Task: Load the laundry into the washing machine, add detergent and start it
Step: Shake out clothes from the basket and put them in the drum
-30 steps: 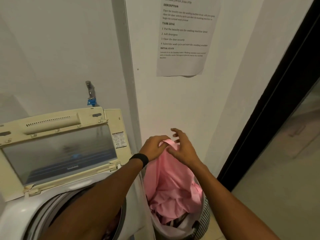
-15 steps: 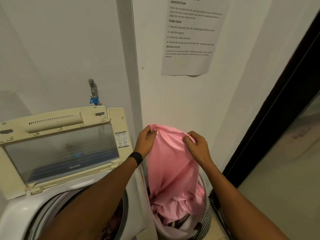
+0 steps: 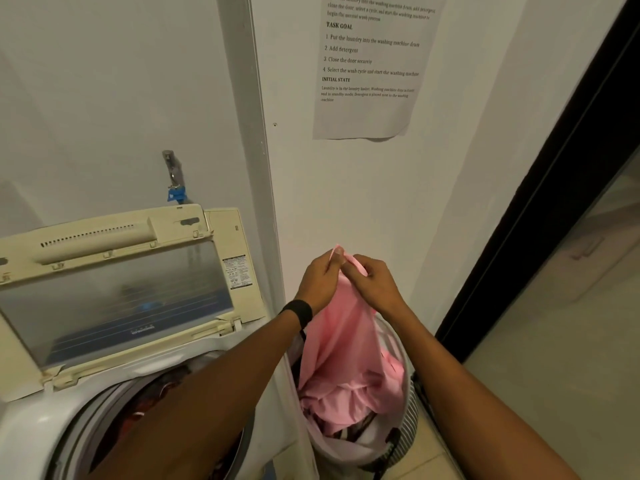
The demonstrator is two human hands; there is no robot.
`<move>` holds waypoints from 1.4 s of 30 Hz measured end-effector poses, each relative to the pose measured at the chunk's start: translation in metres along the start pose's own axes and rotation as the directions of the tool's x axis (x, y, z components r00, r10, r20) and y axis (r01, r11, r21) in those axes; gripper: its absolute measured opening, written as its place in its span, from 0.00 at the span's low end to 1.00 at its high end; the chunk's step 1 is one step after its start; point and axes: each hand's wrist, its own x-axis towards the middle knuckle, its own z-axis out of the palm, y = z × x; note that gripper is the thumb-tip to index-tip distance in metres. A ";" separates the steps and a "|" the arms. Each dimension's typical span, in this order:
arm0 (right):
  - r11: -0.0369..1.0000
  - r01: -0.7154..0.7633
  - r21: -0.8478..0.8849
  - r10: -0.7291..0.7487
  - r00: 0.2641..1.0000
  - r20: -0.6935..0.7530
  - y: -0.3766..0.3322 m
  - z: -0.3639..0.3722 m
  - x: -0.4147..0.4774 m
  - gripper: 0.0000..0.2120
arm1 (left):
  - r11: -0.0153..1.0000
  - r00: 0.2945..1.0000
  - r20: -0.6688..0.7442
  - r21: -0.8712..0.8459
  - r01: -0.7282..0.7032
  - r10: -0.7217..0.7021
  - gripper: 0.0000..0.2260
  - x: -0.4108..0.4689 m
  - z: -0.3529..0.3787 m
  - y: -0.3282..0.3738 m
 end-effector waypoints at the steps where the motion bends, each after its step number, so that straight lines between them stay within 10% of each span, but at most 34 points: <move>1: 1.000 -0.004 0.008 0.004 1.000 -0.018 0.000 0.002 -0.003 0.17 | 1.000 1.000 -0.026 0.007 -0.007 0.008 0.21 -0.001 0.002 0.002; 10: 0.978 -0.122 -0.168 0.117 0.992 -0.044 0.061 -0.006 -0.047 0.20 | 1.000 0.968 -0.250 0.008 0.002 0.000 0.17 0.025 -0.034 0.035; 14: 0.997 -0.055 -0.048 0.045 0.980 -0.192 0.034 -0.031 -0.031 0.19 | 0.999 0.995 -0.102 0.043 0.002 0.003 0.30 0.018 -0.034 0.020; 19: 0.995 0.054 -0.085 -0.063 0.992 -0.111 -0.011 -0.028 -0.001 0.17 | 0.999 0.995 0.098 0.009 -0.037 0.036 0.22 0.005 -0.009 0.011; 32: 0.939 -0.051 -0.341 0.040 0.998 -0.040 0.055 -0.003 -0.049 0.14 | 0.995 0.923 -0.381 -0.092 0.023 -0.057 0.22 0.011 -0.033 0.026; 37: 0.995 -0.085 0.052 0.095 0.959 -0.267 0.015 -0.023 -0.029 0.20 | 0.997 0.989 -0.146 -0.080 -0.004 -0.008 0.40 0.005 -0.031 0.021; 42: 0.996 -0.045 0.080 0.062 0.973 -0.223 -0.023 -0.025 0.001 0.21 | 0.998 0.996 0.059 -0.003 -0.068 0.068 0.19 0.001 -0.009 0.022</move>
